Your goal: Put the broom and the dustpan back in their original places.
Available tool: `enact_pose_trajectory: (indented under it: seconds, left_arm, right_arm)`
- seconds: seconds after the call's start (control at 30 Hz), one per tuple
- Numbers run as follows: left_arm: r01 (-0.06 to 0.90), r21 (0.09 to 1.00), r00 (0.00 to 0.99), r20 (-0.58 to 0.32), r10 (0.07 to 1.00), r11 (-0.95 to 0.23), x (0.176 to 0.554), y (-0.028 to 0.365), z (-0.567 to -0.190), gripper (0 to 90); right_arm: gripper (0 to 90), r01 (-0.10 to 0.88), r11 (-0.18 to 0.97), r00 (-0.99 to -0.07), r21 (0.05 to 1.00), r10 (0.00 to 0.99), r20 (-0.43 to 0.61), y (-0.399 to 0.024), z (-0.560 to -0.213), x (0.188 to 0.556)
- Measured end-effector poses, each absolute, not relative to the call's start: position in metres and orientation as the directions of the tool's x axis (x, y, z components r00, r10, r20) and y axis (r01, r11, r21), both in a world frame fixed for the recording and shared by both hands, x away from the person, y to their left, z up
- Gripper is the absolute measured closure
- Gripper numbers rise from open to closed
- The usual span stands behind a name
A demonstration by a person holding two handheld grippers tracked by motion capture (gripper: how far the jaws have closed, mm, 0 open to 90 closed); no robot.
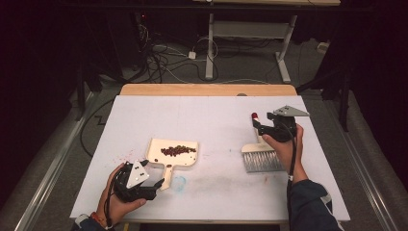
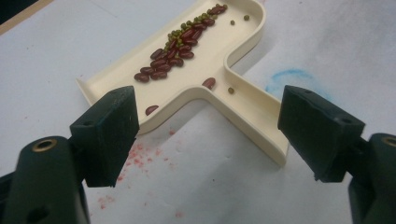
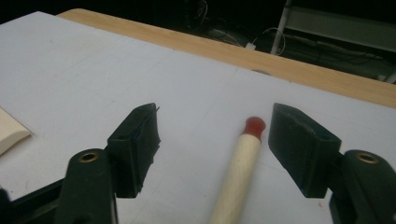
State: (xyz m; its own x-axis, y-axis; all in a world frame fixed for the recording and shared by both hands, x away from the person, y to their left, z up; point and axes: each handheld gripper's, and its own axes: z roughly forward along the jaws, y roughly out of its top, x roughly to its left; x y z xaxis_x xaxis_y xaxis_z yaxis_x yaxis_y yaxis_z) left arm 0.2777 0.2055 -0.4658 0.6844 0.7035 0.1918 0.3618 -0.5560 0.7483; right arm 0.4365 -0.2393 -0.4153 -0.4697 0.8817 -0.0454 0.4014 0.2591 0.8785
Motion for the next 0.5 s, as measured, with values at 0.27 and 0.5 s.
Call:
enact_pose_trajectory:
  seconds: [0.27, 0.5]
  left_arm:
    - [0.345, 0.762, 0.68, 0.201, 0.705, -0.549, 0.277, 0.206, -0.463, 19.4]
    - [0.345, 0.759, 0.68, 0.203, 0.705, -0.552, 0.278, 0.207, -0.464, 19.4]
  right_arm:
    - [18.7, 0.369, 0.275, -0.453, 0.888, 0.888, -0.087, -0.233, -0.408, 0.428]
    - [21.3, 0.341, 0.274, -0.49, 0.899, 0.868, -0.078, -0.232, -0.402, 0.422]
